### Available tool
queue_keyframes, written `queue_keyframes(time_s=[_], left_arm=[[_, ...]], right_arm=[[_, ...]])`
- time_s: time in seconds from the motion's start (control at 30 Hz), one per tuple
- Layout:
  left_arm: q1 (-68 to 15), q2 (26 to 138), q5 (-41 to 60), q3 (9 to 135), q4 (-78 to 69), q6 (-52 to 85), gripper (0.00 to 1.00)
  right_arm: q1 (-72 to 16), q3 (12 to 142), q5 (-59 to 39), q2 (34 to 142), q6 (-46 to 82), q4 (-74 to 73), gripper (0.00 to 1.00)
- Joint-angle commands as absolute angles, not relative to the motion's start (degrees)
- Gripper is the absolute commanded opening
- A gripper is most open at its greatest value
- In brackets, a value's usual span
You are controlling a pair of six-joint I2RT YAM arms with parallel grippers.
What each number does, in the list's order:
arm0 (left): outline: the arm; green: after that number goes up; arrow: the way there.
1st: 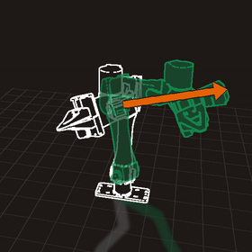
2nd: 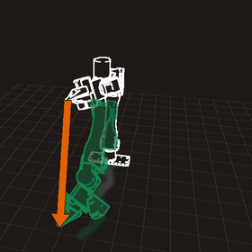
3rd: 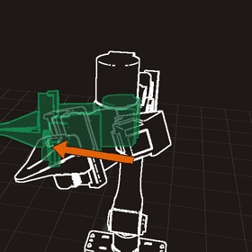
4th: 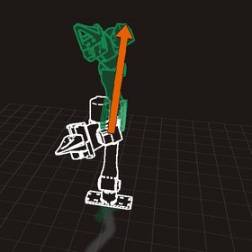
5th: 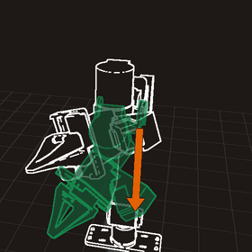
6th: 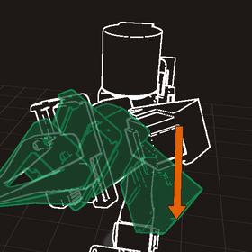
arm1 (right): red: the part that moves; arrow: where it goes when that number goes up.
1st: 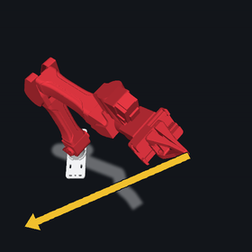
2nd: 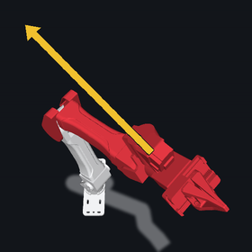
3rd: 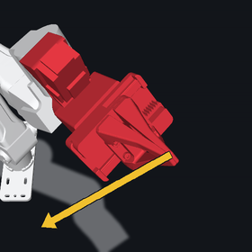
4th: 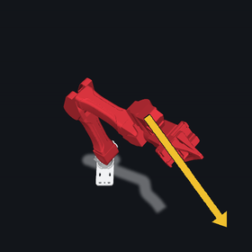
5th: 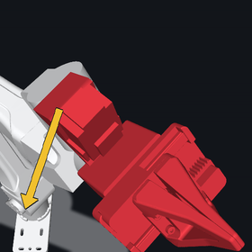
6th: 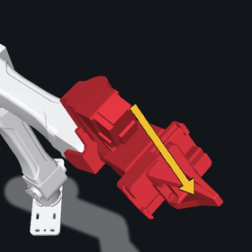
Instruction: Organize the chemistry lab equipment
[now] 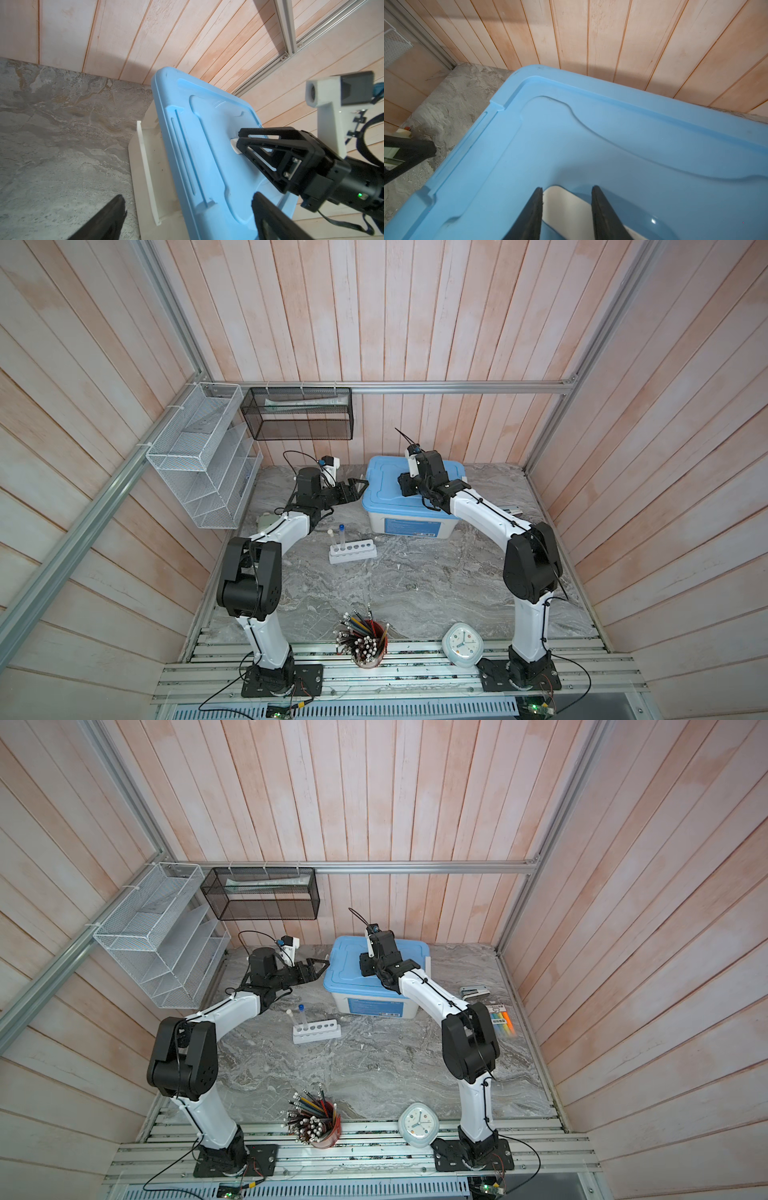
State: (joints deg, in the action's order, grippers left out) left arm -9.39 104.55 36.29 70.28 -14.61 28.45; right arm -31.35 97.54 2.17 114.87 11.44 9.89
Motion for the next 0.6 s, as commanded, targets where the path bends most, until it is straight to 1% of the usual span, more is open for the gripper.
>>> queue_keyframes(time_s=[0.0, 0.2, 0.4, 0.57], left_arm=[[-9.19, 105.45, 37.87, 70.53, -16.29, 29.10, 0.96], [-9.39, 106.76, 38.19, 71.10, -16.69, 29.61, 0.96], [-9.98, 107.66, 38.15, 71.97, -16.19, 29.53, 0.96], [-10.20, 108.32, 37.79, 72.84, -15.64, 29.36, 0.96]], right_arm=[[-31.72, 94.66, 3.73, 114.72, 11.16, 12.23, 0.40], [-32.01, 92.16, 4.62, 114.77, 11.23, 12.15, 0.40], [-32.35, 86.87, 3.67, 112.69, 12.99, 9.32, 0.41], [-32.39, 85.24, 3.09, 112.10, 13.47, 8.59, 0.40]])
